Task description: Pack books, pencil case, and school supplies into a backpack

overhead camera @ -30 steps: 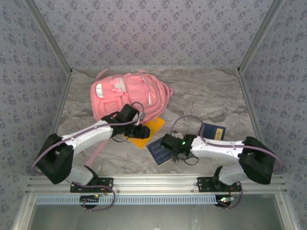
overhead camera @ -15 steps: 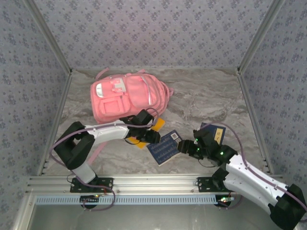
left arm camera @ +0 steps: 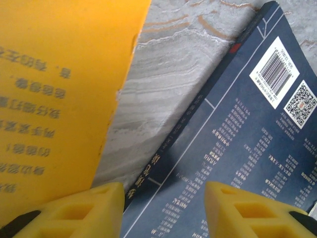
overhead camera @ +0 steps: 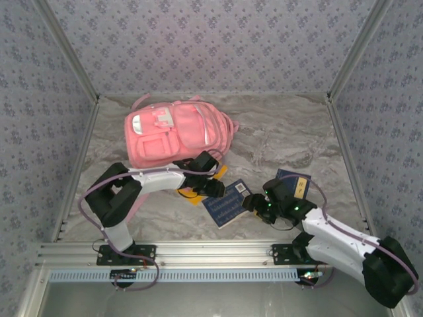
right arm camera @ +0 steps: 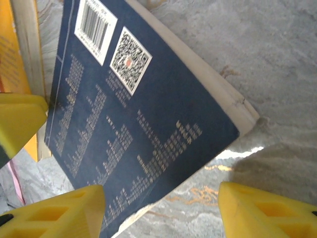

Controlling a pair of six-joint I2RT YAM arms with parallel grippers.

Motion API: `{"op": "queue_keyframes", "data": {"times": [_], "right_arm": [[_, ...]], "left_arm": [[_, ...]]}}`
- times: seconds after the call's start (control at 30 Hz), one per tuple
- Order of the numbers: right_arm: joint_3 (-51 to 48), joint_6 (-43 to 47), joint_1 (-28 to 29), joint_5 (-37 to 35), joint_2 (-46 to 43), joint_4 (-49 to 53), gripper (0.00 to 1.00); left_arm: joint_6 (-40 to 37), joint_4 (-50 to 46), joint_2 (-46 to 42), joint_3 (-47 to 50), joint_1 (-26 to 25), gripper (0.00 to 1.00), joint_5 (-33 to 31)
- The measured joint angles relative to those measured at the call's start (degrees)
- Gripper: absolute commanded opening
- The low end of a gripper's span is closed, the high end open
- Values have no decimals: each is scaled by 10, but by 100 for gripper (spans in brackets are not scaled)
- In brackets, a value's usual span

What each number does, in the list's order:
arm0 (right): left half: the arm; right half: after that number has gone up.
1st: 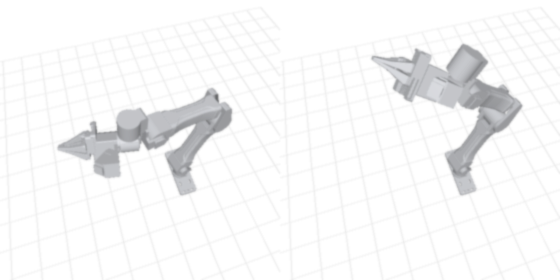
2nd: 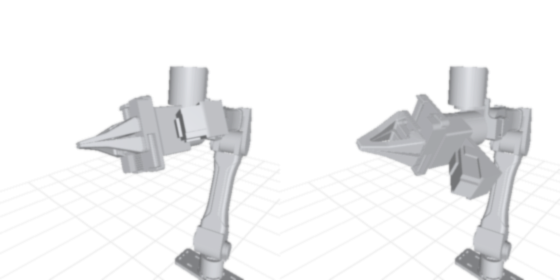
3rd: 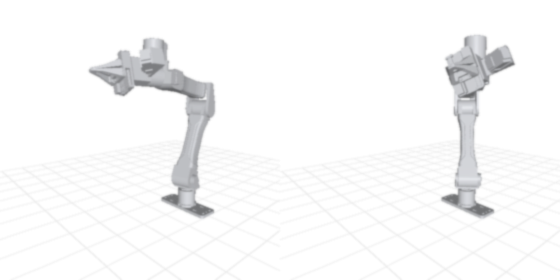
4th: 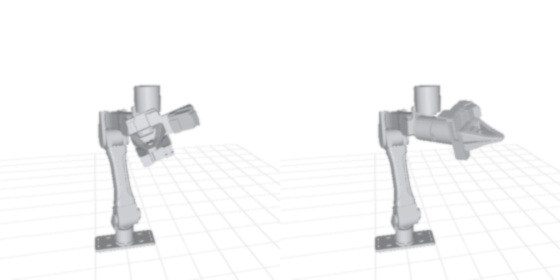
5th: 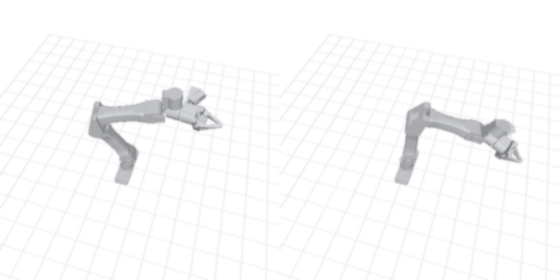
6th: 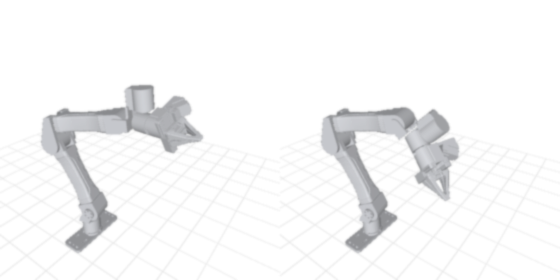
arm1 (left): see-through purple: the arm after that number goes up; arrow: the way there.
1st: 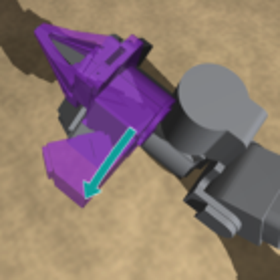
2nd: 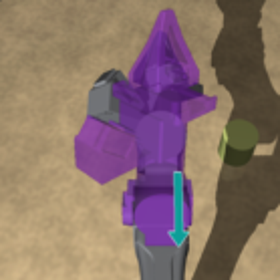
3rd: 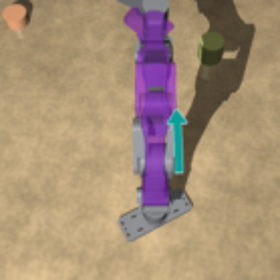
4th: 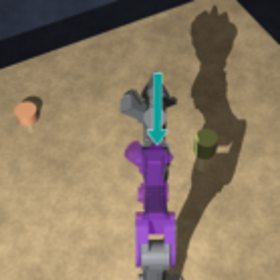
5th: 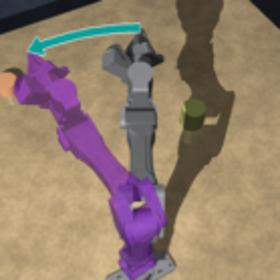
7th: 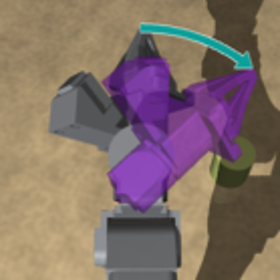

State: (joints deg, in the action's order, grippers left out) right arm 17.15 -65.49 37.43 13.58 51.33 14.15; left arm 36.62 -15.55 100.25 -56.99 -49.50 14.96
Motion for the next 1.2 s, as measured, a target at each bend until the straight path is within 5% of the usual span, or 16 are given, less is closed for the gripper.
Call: {"op": "queue_keyframes", "data": {"times": [0.7,0.9,1.03,1.2], "right_arm": [[10,5,-27,13,17,-65,42],[10,10,-28,12,49,-97,20],[13,17,-29,9,58,-100,0],[30,35,-33,6,26,-61,0]], "left_arm": [[-1,5,32,-19,-20,20,-24],[-1,28,37,-19,-23,14,-14],[-1,34,38,-19,-24,15,-10],[-12,-2,13,-16,-22,32,-24]]}}
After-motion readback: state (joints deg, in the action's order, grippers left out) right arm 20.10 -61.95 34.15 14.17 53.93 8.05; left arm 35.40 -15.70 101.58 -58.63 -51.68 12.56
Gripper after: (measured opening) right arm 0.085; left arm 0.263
